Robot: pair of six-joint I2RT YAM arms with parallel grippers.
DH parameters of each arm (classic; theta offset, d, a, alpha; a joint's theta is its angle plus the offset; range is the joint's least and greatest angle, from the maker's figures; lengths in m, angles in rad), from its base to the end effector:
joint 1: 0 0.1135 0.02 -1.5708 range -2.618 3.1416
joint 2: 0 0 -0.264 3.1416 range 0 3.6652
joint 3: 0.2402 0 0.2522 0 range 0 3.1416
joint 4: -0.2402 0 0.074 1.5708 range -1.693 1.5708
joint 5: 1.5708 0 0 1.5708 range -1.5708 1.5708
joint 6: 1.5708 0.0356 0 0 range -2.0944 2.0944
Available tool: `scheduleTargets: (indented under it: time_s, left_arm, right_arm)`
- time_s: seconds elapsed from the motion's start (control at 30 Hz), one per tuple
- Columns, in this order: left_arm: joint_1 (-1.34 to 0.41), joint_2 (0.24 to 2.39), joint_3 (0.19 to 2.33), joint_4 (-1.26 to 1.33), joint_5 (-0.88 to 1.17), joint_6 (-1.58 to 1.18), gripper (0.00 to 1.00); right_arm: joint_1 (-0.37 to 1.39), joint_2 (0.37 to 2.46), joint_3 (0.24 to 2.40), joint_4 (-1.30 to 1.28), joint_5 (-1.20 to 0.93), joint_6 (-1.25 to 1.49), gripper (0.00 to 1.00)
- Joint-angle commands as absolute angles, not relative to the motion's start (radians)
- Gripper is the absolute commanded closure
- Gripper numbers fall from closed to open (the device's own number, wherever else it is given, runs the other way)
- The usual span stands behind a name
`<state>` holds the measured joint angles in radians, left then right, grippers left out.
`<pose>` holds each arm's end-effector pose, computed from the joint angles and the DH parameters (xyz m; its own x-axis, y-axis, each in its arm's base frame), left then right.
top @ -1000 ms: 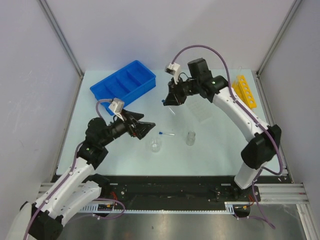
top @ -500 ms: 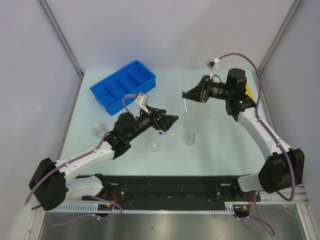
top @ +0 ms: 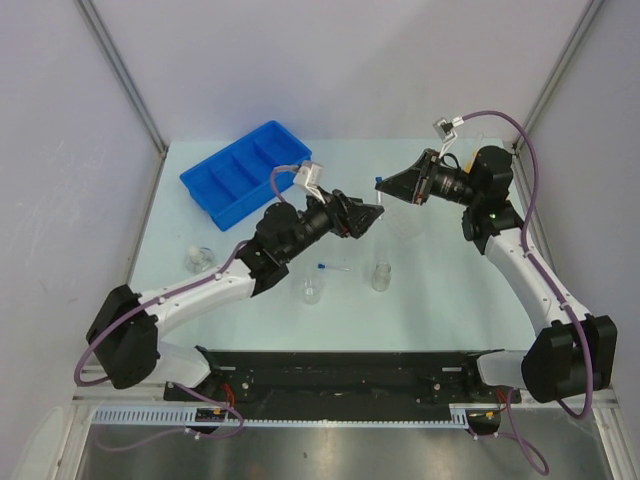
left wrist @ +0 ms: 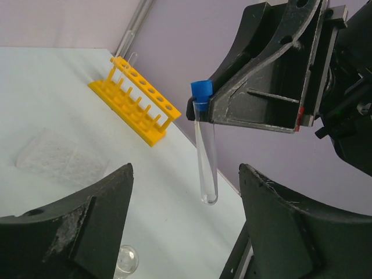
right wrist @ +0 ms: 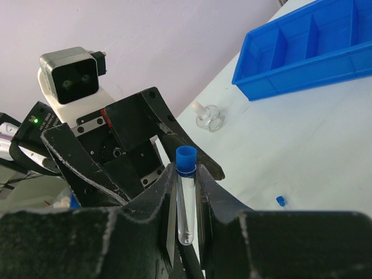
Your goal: Organize the chemistry lab equipment
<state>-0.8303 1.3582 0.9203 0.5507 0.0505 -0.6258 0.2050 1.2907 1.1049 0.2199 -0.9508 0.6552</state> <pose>0.2149 -0.2377 0.3344 -0.3901 -0.4403 -0.8087 0.6694 0.4674 -0.5774 0.2814 0.0881 0.3842 -0.5308 0.2512 -0.8094 -0.7456 0.3155 0.5870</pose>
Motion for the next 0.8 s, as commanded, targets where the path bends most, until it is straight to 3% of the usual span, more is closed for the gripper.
scheduleTargets:
  time_s: [0.0,0.27,0.33,0.43,0.47,0.53,0.6,0.73,0.77]
  left_arm:
    - [-0.848,1.385,0.989,0.538,0.037,-0.640,0.23]
    - [-0.861,1.442,1.084,0.447,0.046,-0.629,0.49]
    - [-0.861,1.451,1.106,0.423,0.049,-0.618,0.51]
    - [-0.861,1.450,1.118,0.394,0.067,-0.600,0.67]
    - [-0.861,1.447,1.121,0.387,0.072,-0.592,0.82]
    - [-0.861,1.436,1.130,0.350,0.077,-0.551,0.90]
    - [-0.861,1.422,1.135,0.321,0.072,-0.496,0.94]
    - [-0.854,1.375,1.121,0.232,0.083,-0.361,0.96]
    - [-0.851,1.352,1.115,0.223,0.103,-0.330,0.96]
  right_arm:
    - [0.199,1.253,1.092,0.287,-0.951,0.684,0.87]
    - [0.198,1.244,1.085,0.288,-0.948,0.678,0.87]
    - [0.201,1.239,1.085,0.278,-0.943,0.661,0.87]
    - [0.201,1.233,1.083,0.258,-0.936,0.631,0.87]
    - [0.202,1.232,1.083,0.253,-0.936,0.623,0.87]
    - [0.203,1.229,1.085,0.233,-0.931,0.589,0.86]
    - [0.207,1.223,1.085,0.207,-0.934,0.556,0.80]
    - [0.215,1.207,1.083,0.143,-0.966,0.399,0.49]
    - [0.215,1.203,1.083,0.131,-0.974,0.381,0.46]
